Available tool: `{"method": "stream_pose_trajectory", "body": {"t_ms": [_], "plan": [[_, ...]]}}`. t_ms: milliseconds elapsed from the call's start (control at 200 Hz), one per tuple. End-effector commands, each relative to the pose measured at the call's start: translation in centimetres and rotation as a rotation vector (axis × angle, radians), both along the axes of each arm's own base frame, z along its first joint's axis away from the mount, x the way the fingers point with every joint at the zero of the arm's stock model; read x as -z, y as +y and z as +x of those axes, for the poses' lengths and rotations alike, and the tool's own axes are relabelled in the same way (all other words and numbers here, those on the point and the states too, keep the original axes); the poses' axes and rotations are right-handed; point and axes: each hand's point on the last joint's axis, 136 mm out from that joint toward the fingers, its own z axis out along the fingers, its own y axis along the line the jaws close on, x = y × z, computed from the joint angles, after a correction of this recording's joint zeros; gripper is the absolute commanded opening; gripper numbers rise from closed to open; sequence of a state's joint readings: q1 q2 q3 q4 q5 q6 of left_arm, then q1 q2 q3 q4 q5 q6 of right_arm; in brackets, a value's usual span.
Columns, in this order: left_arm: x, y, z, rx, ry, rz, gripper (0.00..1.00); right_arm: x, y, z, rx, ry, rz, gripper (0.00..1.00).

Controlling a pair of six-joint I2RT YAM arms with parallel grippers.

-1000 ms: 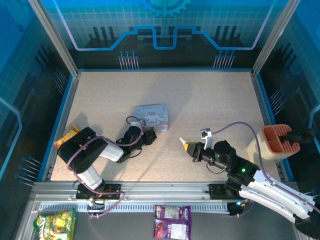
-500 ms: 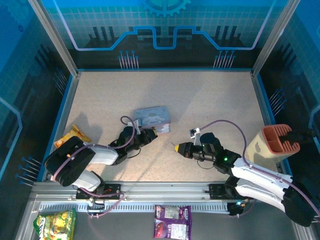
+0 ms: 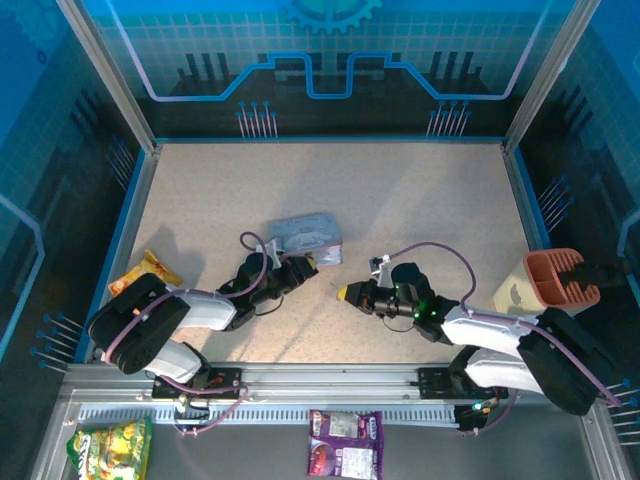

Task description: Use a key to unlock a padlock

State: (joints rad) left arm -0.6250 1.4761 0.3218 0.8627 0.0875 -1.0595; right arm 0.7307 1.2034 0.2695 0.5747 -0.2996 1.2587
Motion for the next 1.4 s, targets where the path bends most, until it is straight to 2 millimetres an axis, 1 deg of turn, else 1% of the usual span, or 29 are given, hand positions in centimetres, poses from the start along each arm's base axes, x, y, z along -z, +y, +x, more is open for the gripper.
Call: {"method": "stream_pose_trajectory", "body": {"t_ms": [0,240,390,555,700,851,1131,1281,1396], "plan": [[-2.3,-1.1,-0.4,0.027,-0.048,-0.092,0.09,-1.4,0.5,0.8,-0.002,-0.036,0.082,0.00],[-2.7,-1.6,-0.8,0.013,-0.055,-0.135,0.08,-1.1,1.0,1.1,-0.003,-0.038,0.111,0.00],[-2.6,-1.8,-0.8,0.015,-0.046,-0.154,0.08,-0.3,0.9,1.1,0.014,-0.009,0.099,0.00],[-2.9,-2.1,-0.7,0.022,-0.044,-0.177,0.07,0.0,1.3,0.9,0.011,0.009,0.116,0.00],[-2.9,-2.1,-0.6,0.015,-0.045,-0.191,0.07,0.5,1.7,0.7,0.023,0.023,0.134,0.00],[-3.1,-1.9,-0.8,-0.003,-0.058,-0.207,0.06,0.7,1.9,0.9,0.038,0.041,0.166,0.00],[-3.0,-1.9,-1.0,-0.003,-0.046,-0.212,0.06,0.5,1.7,0.9,0.061,0.049,0.174,0.00],[-3.5,-2.5,-1.1,0.011,-0.053,-0.229,0.06,-0.2,1.8,0.8,0.064,0.038,0.199,0.00],[-3.8,-2.8,-1.3,0.019,-0.051,-0.242,0.06,-0.1,1.7,0.7,0.066,0.045,0.190,0.00]]}}
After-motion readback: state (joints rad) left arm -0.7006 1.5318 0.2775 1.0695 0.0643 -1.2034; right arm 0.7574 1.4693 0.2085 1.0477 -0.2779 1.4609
